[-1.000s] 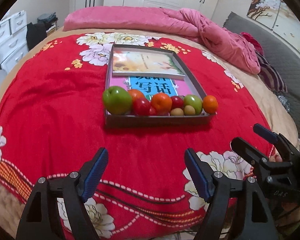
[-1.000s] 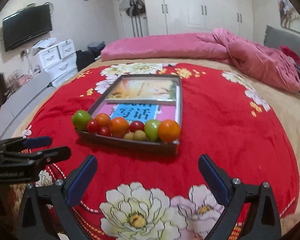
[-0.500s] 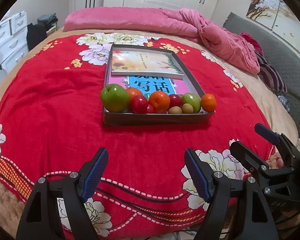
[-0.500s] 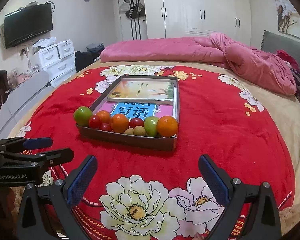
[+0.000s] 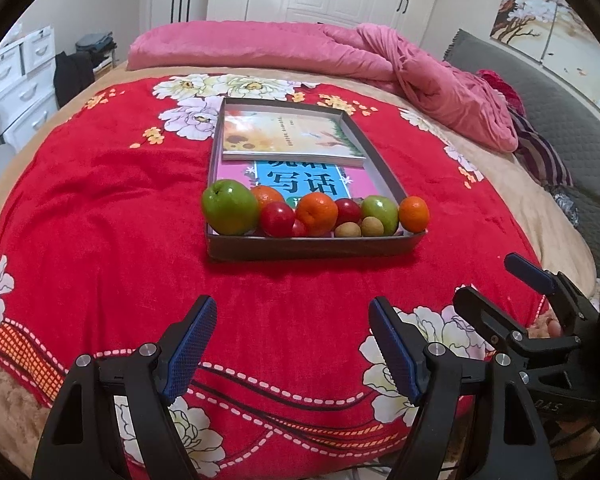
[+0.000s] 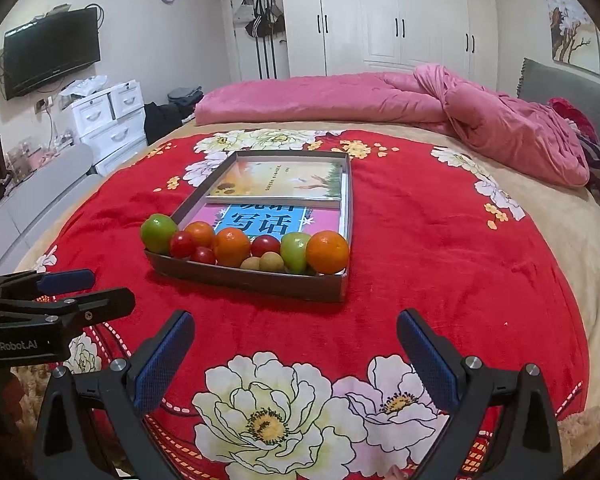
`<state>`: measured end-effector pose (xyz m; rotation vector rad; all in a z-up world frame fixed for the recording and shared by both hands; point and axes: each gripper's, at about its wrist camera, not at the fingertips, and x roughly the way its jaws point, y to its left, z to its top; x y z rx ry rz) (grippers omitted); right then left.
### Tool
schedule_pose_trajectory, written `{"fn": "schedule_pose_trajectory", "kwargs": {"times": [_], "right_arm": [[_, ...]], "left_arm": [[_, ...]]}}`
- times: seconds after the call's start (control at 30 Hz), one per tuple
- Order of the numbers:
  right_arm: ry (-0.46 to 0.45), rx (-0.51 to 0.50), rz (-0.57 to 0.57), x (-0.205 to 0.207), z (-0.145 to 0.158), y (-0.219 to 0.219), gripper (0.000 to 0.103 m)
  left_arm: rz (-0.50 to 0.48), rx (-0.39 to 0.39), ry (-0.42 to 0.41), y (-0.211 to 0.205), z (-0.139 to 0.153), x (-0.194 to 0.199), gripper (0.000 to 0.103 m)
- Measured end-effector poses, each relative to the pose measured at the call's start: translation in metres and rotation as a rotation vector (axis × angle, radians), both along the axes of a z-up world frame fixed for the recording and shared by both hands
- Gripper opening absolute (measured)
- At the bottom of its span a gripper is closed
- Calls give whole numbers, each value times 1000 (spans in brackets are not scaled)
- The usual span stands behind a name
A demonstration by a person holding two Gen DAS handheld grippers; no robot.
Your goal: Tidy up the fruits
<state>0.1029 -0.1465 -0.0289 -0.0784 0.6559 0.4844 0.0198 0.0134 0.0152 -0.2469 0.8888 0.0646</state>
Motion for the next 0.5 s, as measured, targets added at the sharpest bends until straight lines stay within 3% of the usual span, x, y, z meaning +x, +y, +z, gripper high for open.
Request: {"fn": "schedule_pose_trajectory", "kwargs": {"times": [0.5], "right_arm": [[-5, 3, -1, 1, 1, -1, 102]], "left_arm": [[-3, 3, -11, -1, 3, -1, 79]]}}
